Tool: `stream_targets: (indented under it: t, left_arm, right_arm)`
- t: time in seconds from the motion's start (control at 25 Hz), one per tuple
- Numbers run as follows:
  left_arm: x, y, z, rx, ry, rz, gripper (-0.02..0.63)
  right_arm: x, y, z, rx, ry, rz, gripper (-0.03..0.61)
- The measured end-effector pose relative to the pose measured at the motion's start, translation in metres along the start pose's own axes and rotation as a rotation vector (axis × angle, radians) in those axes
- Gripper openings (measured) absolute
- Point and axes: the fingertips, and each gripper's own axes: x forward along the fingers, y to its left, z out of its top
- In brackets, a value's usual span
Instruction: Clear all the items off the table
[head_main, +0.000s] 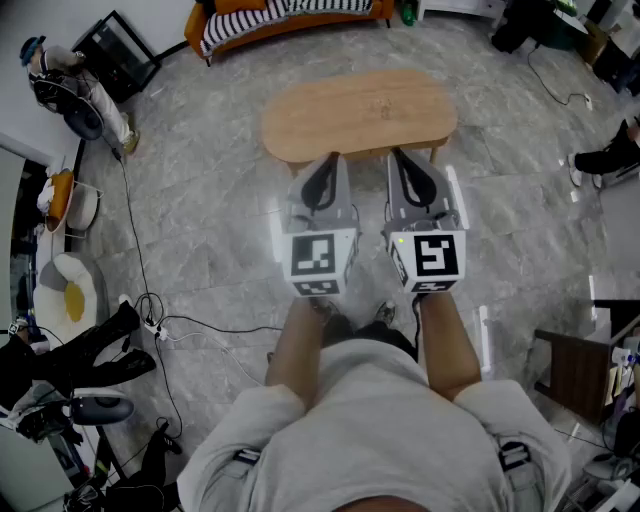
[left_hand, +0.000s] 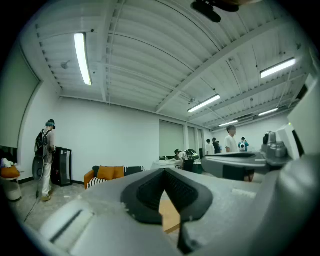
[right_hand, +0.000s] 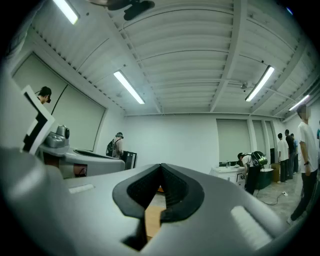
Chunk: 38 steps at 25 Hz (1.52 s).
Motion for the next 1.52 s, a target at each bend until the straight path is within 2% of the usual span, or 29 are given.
stream_targets:
  t: [0.44, 0.6, 0.8, 1.08, 1.52]
  left_arm:
    - [0.001, 0.0, -0.002, 0.004, 0.007, -0.019, 0.02]
    - [0.001, 0.0, -0.015, 0.015, 0.03, -0.021, 0.02]
    - [0.002, 0.001, -0.03, 0.012, 0.053, -0.036, 0.02]
    - [0.0, 0.018, -0.031, -0.012, 0.045, -0.048, 0.02]
    - [-0.004, 0.058, -0.027, -0.028, 0.018, -0.104, 0.02]
  right_arm:
    - [0.002, 0.001, -0.009, -0.003, 0.039, -0.028, 0.006]
    - [0.005, 0.009, -0.024, 0.011, 0.092, -0.018, 0.006]
    - [0.009, 0.018, -0.034, 0.0, 0.1, -0.003, 0.006]
    - [0.02, 0.036, -0.031, -0.028, 0.095, 0.002, 0.006]
    - [0.044, 0.07, -0.02, -0.053, 0.094, -0.041, 0.006]
